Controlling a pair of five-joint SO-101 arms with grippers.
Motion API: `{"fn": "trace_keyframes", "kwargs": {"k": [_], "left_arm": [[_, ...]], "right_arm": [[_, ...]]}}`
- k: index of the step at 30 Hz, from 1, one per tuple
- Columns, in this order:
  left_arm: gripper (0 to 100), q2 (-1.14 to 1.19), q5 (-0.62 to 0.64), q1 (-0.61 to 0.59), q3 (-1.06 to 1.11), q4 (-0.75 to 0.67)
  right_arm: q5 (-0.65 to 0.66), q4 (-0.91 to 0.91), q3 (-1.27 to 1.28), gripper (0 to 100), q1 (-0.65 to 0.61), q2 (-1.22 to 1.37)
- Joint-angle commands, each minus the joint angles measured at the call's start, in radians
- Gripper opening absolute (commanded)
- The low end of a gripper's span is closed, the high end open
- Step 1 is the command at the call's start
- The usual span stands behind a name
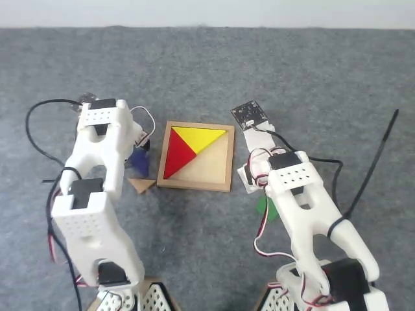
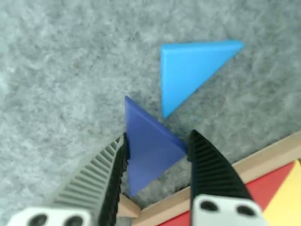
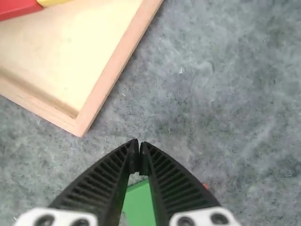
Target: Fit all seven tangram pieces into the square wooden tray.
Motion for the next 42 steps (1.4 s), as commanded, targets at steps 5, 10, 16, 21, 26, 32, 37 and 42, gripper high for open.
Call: {"fn": "trace_keyframes", "kwargs": {"k": [5,10,16,21,26,32,37,42], "left_arm": [[20,-0.003,-0.048,0.021,-0.018,0.029],[27,-0.003,-0.137,0.077,-0.018,0.055],[27,-0.003,-0.149,0.052,-0.018,0.055],[21,-0.003,-0.149,0.020,-0.018,0.051],[21,-0.002,-0.146,0.021,-0.019,0.029],[21,-0.002,-0.100,0.020,-0.015,0.031],[21,-0.002,-0.100,0.020,-0.013,0.031],[18,-0.002,-0.098,0.018,-0.013,0.031]], "right_arm": [[0.012,-0.015,-0.006,1.0,-0.002,-0.051],[0.012,-0.015,-0.006,1.0,-0.002,-0.051],[0.014,-0.015,-0.006,1.0,-0.002,-0.051],[0.014,-0.015,-0.006,1.0,-0.004,-0.051],[0.014,-0.015,-0.006,1.0,-0.004,-0.051],[0.014,-0.015,-0.005,1.0,-0.004,-0.051],[0.014,-0.013,-0.005,1.0,-0.004,-0.051],[0.014,-0.013,-0.005,1.0,-0.004,-0.051]]}}
